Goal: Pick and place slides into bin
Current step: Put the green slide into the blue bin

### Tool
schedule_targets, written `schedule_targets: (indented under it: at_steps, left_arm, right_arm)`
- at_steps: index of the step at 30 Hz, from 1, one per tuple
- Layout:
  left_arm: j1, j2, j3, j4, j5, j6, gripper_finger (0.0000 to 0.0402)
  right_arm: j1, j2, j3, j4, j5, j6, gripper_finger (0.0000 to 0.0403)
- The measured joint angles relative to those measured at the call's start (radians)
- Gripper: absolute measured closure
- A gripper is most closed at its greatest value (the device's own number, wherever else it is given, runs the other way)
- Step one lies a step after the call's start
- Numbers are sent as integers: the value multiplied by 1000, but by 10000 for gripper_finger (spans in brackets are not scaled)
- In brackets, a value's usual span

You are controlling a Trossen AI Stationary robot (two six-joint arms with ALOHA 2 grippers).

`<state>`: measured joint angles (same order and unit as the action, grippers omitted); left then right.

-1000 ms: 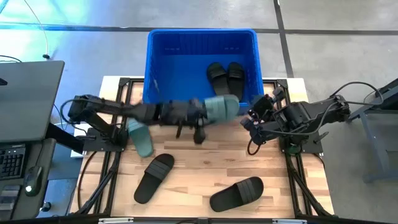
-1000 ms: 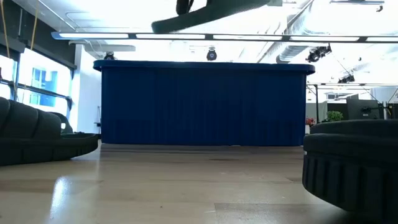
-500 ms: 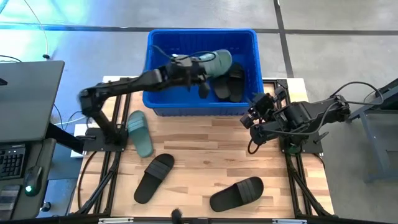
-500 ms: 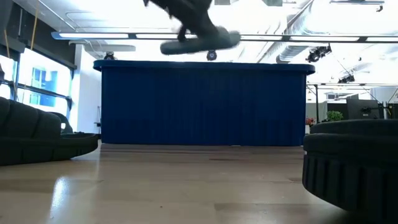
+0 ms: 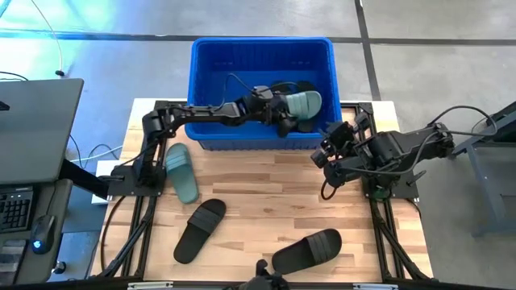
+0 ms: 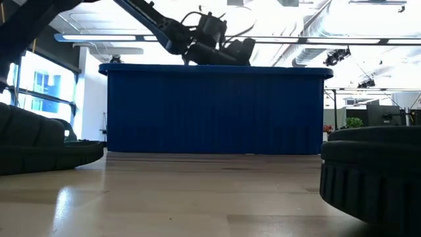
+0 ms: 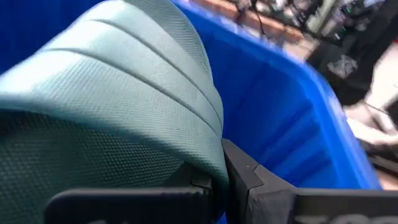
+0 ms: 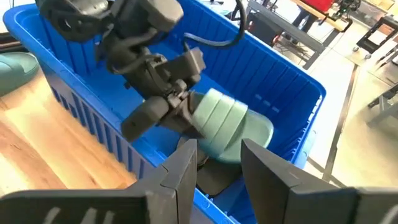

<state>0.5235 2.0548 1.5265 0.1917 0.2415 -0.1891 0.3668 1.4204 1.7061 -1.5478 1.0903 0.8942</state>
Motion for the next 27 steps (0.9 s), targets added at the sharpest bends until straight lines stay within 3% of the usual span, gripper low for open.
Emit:
schedule_targets:
  at_steps: [8,21,27]
  left_arm:
    - [0,21,1,0,42,-5,363]
    - [-7,24,1,-16,124,-52,234]
    - [-13,24,2,-51,133,-109,225]
  right_arm:
    - [0,0,0,0,10,3,288]
    - [0,0,0,0,15,3,288]
    - [0,0,0,0,15,5,288]
